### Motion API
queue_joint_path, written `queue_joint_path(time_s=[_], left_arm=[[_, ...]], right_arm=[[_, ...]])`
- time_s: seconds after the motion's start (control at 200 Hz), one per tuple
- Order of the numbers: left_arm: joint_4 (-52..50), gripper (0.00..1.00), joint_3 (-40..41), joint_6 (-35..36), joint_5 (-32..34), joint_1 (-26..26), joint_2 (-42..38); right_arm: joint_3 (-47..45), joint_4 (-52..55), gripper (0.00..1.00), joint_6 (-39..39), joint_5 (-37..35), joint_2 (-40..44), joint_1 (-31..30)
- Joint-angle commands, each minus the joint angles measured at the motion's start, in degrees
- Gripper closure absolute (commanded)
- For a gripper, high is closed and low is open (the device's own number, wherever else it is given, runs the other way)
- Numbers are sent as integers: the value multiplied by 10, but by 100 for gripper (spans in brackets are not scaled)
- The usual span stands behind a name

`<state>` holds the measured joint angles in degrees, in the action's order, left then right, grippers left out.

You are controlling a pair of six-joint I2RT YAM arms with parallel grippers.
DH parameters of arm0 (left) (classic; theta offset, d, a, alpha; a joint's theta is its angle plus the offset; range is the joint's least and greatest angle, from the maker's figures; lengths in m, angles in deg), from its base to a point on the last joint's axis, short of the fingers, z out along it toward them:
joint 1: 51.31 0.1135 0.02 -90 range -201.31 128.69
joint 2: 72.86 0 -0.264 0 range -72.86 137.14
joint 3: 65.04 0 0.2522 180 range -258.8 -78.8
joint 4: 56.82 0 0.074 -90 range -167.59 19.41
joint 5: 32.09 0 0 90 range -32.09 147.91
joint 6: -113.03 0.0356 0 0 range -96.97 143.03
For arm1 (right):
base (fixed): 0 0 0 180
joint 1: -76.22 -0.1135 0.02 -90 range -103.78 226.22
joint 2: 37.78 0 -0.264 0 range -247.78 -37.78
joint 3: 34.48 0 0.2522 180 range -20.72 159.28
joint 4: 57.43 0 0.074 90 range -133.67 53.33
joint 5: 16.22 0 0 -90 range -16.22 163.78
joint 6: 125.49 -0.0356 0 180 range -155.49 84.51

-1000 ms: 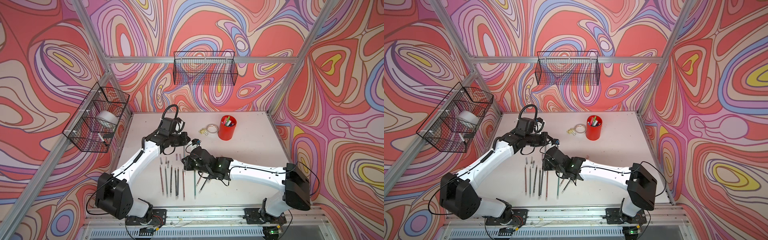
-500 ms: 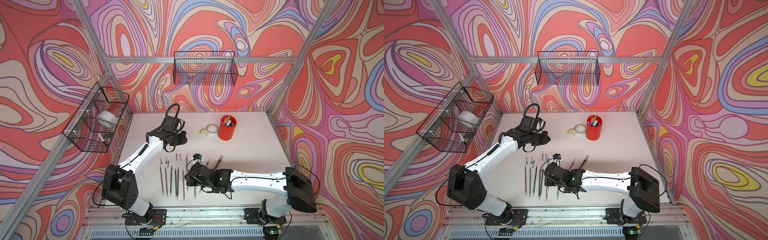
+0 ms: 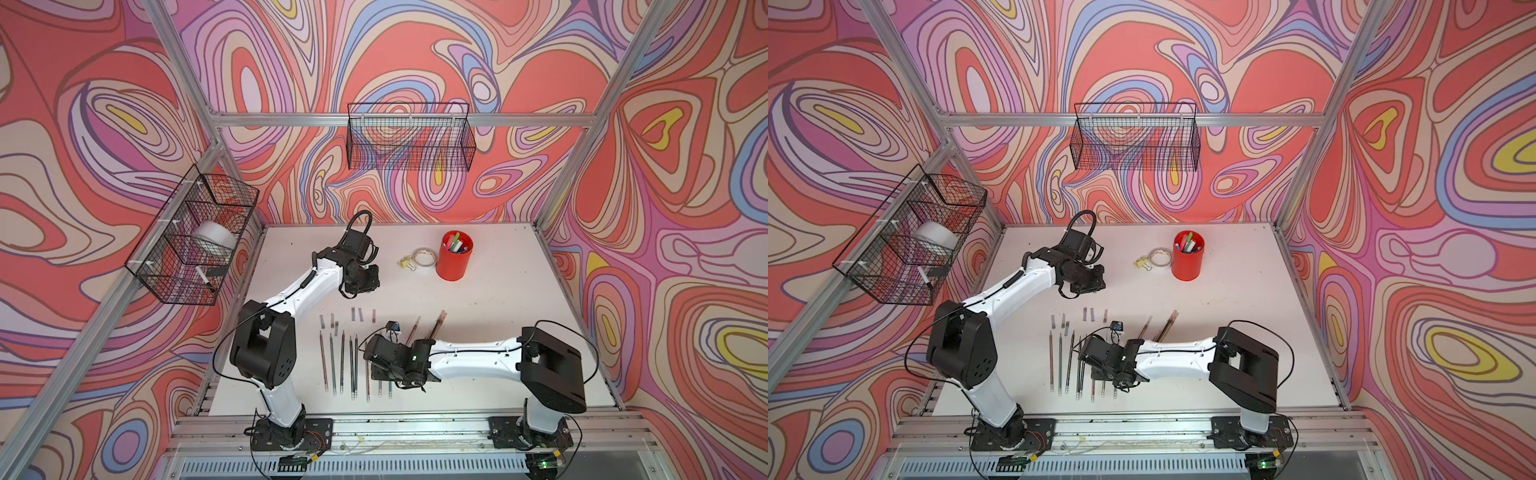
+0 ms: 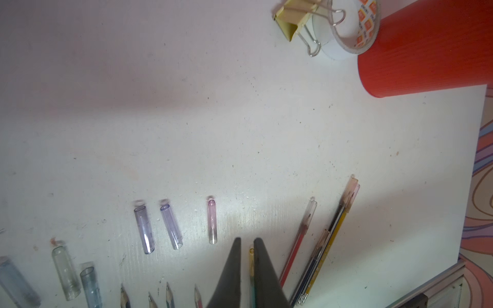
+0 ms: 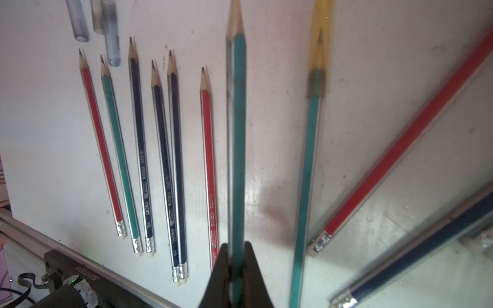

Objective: Remove the protective cover of the pencils
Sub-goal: Place the pencil at the center of the board.

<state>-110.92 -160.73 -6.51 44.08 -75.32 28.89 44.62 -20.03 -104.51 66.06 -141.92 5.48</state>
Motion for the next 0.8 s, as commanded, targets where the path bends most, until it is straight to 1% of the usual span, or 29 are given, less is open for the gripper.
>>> queue_joint_path(time_s=[0.0, 0.115, 0.275, 0.421, 0.531, 0.696, 0.796], left_arm=[[-63, 100, -23, 8, 18, -5, 25], [-95, 100, -41, 4, 46, -4, 49], [-115, 100, -49, 3, 59, -5, 70], [-133, 100, -60, 4, 69, -4, 88], [-136, 100, -65, 6, 59, -4, 102], [-150, 100, -79, 9, 54, -4, 129], [-157, 100, -84, 9, 54, -4, 138]], right_arm=[[13, 17, 100, -4, 15, -21, 0], [20, 19, 100, -3, 30, -40, 5], [23, 21, 100, -5, 43, -57, 11], [30, 24, 94, -5, 48, -64, 12], [31, 29, 89, -5, 51, -69, 12], [28, 28, 86, -6, 51, -65, 13], [24, 30, 82, -8, 46, -61, 13]])
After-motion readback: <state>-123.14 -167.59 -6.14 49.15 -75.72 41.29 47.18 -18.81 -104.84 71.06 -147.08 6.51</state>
